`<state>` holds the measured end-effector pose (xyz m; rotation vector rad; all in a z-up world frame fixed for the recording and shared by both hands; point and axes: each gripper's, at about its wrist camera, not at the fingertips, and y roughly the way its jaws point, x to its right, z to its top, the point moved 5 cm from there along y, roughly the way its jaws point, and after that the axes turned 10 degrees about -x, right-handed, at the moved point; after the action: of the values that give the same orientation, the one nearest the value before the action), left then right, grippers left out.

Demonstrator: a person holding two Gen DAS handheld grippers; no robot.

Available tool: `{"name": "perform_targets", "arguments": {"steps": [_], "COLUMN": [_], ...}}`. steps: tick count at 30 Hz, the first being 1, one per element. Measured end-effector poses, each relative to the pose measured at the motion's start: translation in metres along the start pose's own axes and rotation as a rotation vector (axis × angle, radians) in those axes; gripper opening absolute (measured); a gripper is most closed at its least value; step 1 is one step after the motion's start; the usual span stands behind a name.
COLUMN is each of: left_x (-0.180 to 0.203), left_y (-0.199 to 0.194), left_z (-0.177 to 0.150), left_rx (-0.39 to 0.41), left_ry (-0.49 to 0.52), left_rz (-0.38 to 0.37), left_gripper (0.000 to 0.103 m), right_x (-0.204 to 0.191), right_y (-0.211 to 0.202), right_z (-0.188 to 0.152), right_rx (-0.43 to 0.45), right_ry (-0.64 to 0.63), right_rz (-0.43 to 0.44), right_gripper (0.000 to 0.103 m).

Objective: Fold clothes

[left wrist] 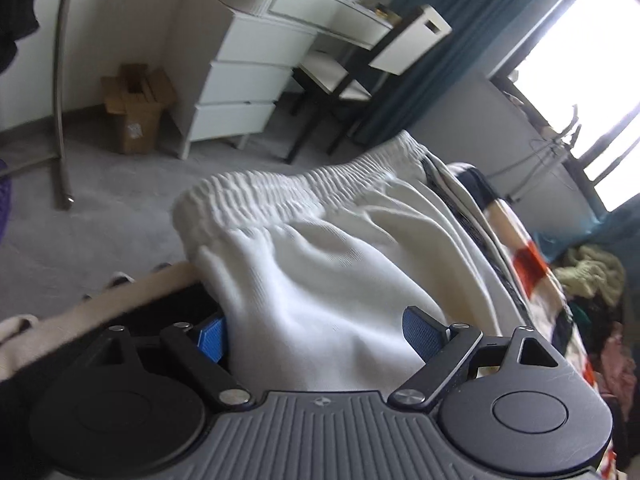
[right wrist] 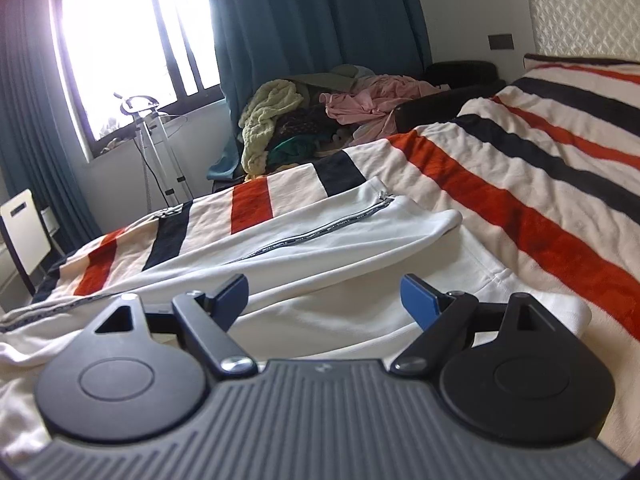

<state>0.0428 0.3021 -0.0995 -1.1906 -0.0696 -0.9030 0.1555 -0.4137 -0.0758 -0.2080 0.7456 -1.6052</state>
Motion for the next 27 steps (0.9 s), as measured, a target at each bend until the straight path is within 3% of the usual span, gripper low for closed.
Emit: {"name": "perform_targets", "arguments": {"steps": [8, 12, 16, 22, 27], "left_x": [0.000, -0.008, -0.016, -0.029, -0.034], "left_y": [-0.014, -0.012, -0.007, -0.004, 0.002], "left_z": [-0.007, -0.009, -0.011, -0.014, -0.016], "left_rx": [0.034, 0.009, -0.024, -0.059, -0.075], "left_ry": [-0.047, -0.091, -0.126, -0.208, -0.253], "left_rz": [-0.188, -0.168, -0.144, -0.159, -0.196], "left_gripper": [0.080, 0.080, 0.080, 0.081, 0.075], "right_x": [0.019, 0.054, 0.110, 0.182, 0.210], "right_y": [0.006, 0.007, 0.012, 0.013, 0.023], "right_z": [0.002, 0.006, 0.002, -0.022, -0.054], "right_rx": [-0.030, -0.046, -0.077, -0.078, -0.113], "right_ry": [0.096, 0.271, 0.536, 0.816, 1.029], "right_rz": [-0.011, 0.024, 0.057, -0.067, -0.084], "right_gripper": [0.085, 0.085, 0.085, 0.086, 0.080]}}
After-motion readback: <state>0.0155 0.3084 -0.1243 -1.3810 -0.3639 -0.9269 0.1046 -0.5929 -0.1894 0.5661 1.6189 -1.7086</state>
